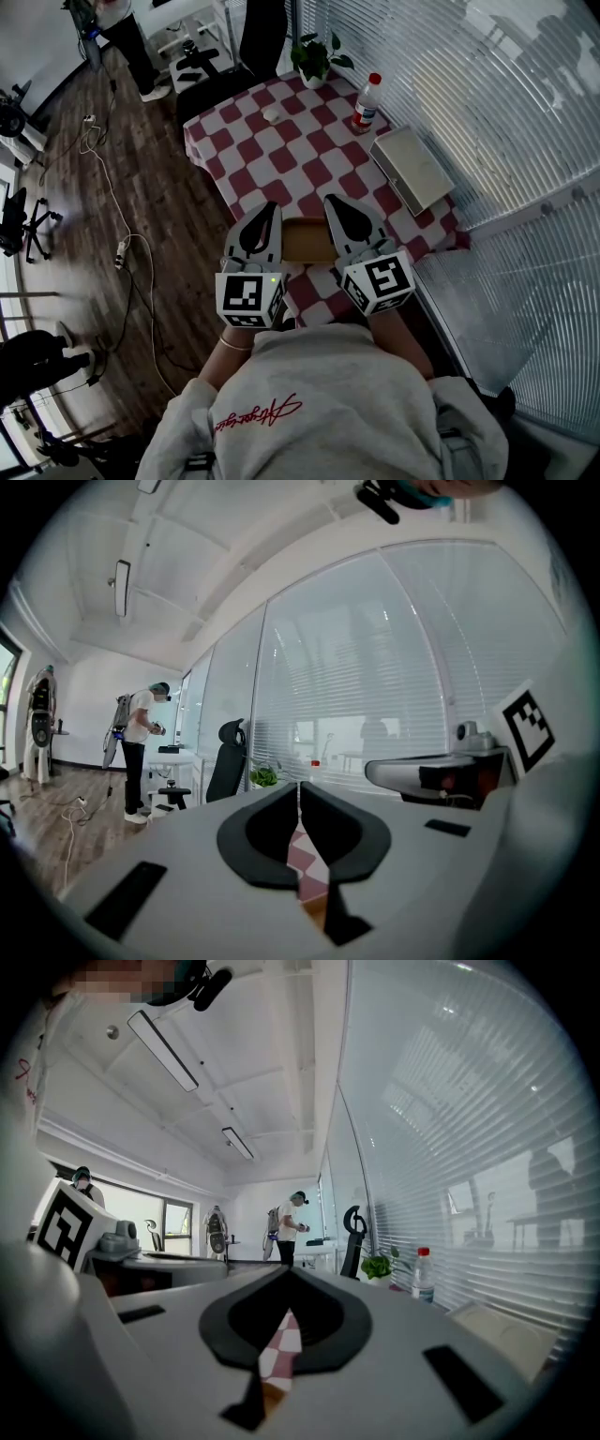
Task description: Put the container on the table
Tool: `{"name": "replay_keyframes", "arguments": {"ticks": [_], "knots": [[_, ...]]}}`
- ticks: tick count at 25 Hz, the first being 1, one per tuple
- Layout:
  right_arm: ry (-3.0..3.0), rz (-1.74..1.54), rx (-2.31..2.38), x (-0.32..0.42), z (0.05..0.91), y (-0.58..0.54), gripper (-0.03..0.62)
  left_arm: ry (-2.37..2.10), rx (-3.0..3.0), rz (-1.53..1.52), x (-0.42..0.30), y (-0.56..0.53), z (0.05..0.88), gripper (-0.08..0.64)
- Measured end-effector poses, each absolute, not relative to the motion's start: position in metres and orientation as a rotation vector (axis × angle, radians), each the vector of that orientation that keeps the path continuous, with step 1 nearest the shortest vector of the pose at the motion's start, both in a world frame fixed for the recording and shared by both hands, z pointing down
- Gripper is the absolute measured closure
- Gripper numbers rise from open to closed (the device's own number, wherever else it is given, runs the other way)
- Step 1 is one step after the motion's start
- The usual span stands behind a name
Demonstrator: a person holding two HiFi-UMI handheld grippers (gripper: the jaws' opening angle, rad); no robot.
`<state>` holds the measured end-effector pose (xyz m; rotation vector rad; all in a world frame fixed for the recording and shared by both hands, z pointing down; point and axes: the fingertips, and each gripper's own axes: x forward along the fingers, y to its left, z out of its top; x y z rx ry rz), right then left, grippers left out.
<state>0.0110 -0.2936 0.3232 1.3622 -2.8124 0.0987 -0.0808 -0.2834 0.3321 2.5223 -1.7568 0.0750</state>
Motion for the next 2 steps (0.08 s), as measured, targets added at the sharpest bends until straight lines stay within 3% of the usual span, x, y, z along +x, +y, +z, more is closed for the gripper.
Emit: {"name": "replay_keyframes", "arguments": {"ticks": [2], "knots": [[-2.813, 0.093, 1.359, 0.0090, 0.3218, -0.2916, 0.583, -1.741, 2.509, 0.049, -0.0828, -0.2815, 0.3297, 0.537]]}}
